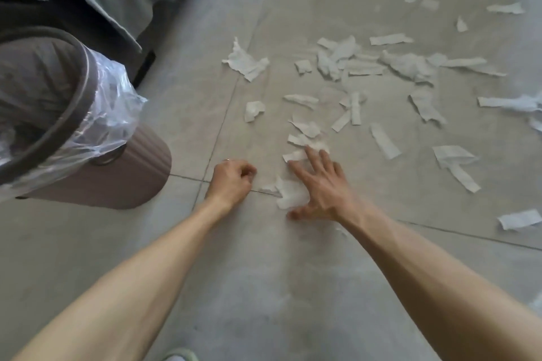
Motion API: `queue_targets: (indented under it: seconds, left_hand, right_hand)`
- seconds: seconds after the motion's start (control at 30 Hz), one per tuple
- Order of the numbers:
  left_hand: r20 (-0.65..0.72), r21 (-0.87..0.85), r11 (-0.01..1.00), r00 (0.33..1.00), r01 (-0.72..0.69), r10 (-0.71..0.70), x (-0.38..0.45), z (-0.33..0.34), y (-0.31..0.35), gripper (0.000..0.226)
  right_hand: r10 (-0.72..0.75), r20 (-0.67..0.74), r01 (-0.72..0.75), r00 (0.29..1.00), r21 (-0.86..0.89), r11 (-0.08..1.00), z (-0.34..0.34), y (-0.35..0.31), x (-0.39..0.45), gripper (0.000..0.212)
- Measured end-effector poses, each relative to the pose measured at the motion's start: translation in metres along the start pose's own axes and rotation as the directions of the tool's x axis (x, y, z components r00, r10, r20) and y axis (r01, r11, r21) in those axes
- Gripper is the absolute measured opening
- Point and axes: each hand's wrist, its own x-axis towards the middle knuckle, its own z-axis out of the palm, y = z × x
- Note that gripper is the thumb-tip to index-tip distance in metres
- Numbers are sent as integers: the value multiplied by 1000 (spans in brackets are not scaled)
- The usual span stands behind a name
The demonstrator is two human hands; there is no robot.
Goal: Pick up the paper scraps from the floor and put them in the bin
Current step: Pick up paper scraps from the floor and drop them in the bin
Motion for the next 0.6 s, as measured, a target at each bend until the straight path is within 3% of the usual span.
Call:
queue_targets:
  seconds: [0.13, 0.2, 0.37, 0.43, 0.53, 0.6]
  left_hand:
    - [-54, -57, 998, 998, -37, 34, 26, -14, 9, 38]
    - [-46, -62, 997, 998, -48, 45, 45, -22, 14, 53]
    - [47, -2, 1000, 999, 20, -20, 93, -34, 34, 74]
    - [89, 52, 999, 996, 3, -8, 109, -32, 38, 75]
    - [118, 116, 991, 992, -59, 45, 123, -20, 38, 62]
    - [77, 158, 980, 991, -117, 106, 124, -11, 38, 41]
  right_hand:
    - [-86, -330, 153, 940, 181, 972, 25, -1, -4, 24]
    - [-25, -373, 139, 927, 282, 949, 25, 0, -5, 8]
    - [135, -481, 106, 866, 439, 892, -11, 9, 8, 7]
    - [179, -448, 60, 876, 469, 881, -27, 15, 22, 19]
    - [205, -328, -58, 922, 407, 911, -46, 24, 52, 56]
    - [233, -230, -140, 945, 360, 922, -51, 27, 70, 67]
